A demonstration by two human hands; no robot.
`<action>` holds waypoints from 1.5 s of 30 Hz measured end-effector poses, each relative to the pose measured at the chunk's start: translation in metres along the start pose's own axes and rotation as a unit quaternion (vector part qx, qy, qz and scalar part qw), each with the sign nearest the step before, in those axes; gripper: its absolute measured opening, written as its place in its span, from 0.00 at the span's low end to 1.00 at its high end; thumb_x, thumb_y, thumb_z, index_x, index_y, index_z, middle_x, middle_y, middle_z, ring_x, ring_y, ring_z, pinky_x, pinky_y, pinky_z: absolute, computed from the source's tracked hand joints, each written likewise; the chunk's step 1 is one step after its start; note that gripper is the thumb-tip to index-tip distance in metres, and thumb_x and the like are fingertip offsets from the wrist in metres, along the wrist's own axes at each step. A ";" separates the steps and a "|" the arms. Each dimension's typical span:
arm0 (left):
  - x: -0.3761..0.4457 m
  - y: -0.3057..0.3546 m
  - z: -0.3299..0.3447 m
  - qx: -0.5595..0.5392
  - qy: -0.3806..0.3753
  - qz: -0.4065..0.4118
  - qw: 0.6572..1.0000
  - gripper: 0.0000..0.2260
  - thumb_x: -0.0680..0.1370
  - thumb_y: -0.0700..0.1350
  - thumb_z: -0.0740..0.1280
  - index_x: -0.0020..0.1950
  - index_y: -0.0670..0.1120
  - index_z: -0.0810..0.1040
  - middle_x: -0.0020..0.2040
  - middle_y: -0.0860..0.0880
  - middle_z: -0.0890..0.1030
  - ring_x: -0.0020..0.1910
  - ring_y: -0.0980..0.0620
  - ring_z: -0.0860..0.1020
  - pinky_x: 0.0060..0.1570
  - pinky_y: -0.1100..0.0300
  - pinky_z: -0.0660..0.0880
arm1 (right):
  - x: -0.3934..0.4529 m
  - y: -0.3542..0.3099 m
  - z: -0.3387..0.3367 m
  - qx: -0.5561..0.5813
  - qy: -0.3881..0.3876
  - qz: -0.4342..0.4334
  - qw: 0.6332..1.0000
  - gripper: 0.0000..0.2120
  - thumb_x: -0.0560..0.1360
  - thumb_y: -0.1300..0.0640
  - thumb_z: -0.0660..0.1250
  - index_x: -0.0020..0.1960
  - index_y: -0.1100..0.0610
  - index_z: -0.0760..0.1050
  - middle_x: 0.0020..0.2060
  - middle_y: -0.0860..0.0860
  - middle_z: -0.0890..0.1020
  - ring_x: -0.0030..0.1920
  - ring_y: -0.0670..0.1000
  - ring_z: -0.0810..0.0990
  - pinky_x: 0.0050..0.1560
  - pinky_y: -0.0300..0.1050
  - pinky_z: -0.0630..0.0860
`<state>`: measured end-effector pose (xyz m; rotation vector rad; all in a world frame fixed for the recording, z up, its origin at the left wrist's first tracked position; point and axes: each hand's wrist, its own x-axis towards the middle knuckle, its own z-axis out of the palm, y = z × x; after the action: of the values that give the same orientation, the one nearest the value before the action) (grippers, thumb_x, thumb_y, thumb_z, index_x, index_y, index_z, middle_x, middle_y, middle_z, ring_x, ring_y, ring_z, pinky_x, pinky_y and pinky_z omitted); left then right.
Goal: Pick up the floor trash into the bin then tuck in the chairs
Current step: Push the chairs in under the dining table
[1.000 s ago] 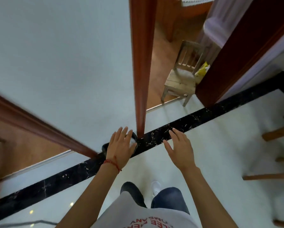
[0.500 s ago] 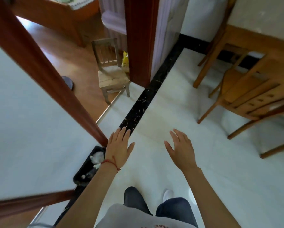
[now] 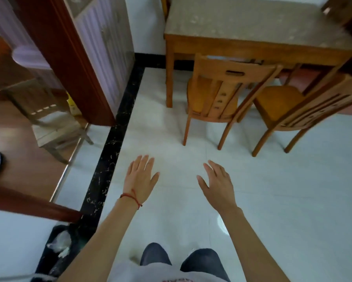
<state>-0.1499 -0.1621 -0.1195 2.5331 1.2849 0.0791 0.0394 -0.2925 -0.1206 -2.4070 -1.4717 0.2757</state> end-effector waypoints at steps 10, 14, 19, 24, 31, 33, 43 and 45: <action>0.057 0.121 0.023 0.000 0.010 0.075 0.997 0.34 0.73 0.60 0.42 0.70 0.41 0.64 0.72 0.41 0.65 0.72 0.42 0.60 0.70 0.49 0.56 | 0.015 0.106 -0.050 -0.004 0.014 0.055 0.998 0.31 0.75 0.40 0.46 0.62 0.61 0.72 0.63 0.59 0.75 0.63 0.59 0.73 0.61 0.54 0.71; 0.090 0.136 0.024 0.013 -0.012 0.070 0.997 0.24 0.79 0.54 0.54 0.72 0.42 0.61 0.74 0.42 0.61 0.74 0.43 0.56 0.72 0.51 0.52 | 0.040 0.128 -0.055 0.006 0.019 0.062 0.998 0.36 0.76 0.36 0.40 0.62 0.61 0.72 0.62 0.59 0.75 0.63 0.59 0.73 0.60 0.55 0.72; 0.148 0.145 0.028 0.017 -0.009 0.071 0.997 0.25 0.79 0.55 0.53 0.71 0.42 0.62 0.73 0.42 0.63 0.73 0.43 0.57 0.71 0.50 0.54 | 0.093 0.150 -0.060 0.001 0.013 0.074 0.997 0.29 0.75 0.41 0.48 0.63 0.60 0.72 0.64 0.59 0.74 0.65 0.59 0.72 0.62 0.54 0.70; 0.220 0.149 0.027 0.027 -0.008 0.078 0.997 0.24 0.79 0.53 0.54 0.72 0.43 0.60 0.74 0.43 0.60 0.74 0.44 0.55 0.72 0.52 0.52 | 0.165 0.167 -0.068 -0.009 0.014 0.072 0.997 0.23 0.77 0.47 0.58 0.67 0.59 0.68 0.68 0.57 0.70 0.69 0.57 0.66 0.67 0.51 0.63; 0.313 0.161 0.016 0.006 -0.002 0.089 0.996 0.24 0.79 0.51 0.56 0.72 0.42 0.60 0.74 0.43 0.60 0.74 0.44 0.55 0.72 0.53 0.52 | 0.250 0.181 -0.086 0.009 0.053 0.086 0.995 0.21 0.77 0.48 0.61 0.63 0.60 0.71 0.64 0.58 0.74 0.65 0.59 0.71 0.63 0.54 0.68; 0.334 0.167 0.014 0.011 -0.005 0.089 0.996 0.24 0.79 0.51 0.56 0.72 0.42 0.59 0.74 0.43 0.60 0.74 0.44 0.54 0.72 0.53 0.52 | 0.269 0.186 -0.089 0.004 0.040 0.091 0.995 0.21 0.77 0.49 0.61 0.65 0.59 0.70 0.65 0.57 0.73 0.66 0.57 0.69 0.64 0.53 0.67; 0.419 0.201 0.013 -0.003 0.011 0.056 0.998 0.25 0.79 0.53 0.54 0.73 0.43 0.58 0.75 0.44 0.58 0.74 0.45 0.53 0.72 0.53 0.51 | 0.359 0.230 -0.110 0.012 0.024 0.092 0.995 0.22 0.77 0.47 0.58 0.67 0.57 0.66 0.67 0.54 0.71 0.67 0.55 0.67 0.66 0.51 0.65; 0.432 0.211 0.012 -0.020 0.020 0.046 0.999 0.25 0.79 0.53 0.55 0.73 0.43 0.59 0.75 0.44 0.59 0.74 0.45 0.53 0.72 0.52 0.52 | 0.374 0.239 -0.117 0.042 0.016 0.109 0.993 0.22 0.78 0.45 0.55 0.68 0.54 0.65 0.67 0.52 0.70 0.67 0.53 0.67 0.66 0.51 0.67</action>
<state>0.2754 0.0623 -0.1073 2.5670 1.1686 0.1748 0.4452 -0.0801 -0.0978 -2.4927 -1.1606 0.3390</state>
